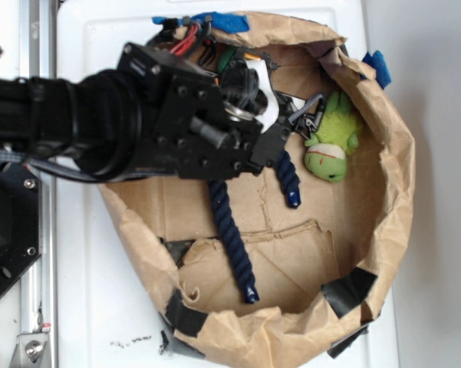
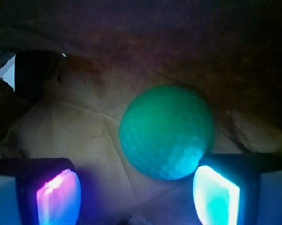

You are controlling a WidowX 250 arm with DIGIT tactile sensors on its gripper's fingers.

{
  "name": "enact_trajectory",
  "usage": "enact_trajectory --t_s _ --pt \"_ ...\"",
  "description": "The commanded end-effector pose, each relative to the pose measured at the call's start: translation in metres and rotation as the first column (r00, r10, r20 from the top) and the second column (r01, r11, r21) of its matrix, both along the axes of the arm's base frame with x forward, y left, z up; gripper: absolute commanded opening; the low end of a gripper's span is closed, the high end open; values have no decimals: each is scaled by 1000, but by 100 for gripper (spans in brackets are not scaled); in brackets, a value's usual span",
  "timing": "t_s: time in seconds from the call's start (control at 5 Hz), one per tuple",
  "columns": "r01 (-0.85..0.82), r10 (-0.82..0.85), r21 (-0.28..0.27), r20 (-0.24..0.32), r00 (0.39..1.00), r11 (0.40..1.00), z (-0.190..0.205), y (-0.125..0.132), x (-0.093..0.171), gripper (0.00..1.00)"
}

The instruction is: Grab the green ball.

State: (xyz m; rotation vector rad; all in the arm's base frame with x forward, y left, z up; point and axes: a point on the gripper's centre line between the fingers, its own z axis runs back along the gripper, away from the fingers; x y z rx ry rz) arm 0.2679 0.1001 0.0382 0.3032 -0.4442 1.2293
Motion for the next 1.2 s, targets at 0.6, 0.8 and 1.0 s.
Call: enact_trajectory --t_s 0.6,0.8,1.0 --pt "-137 138 23 -29 990 990 9 22 -8 100" --pt "-148 150 43 -37 988 988 3 25 -5 100" --pt "-156 159 64 -43 986 986 -3 27 -1 100"
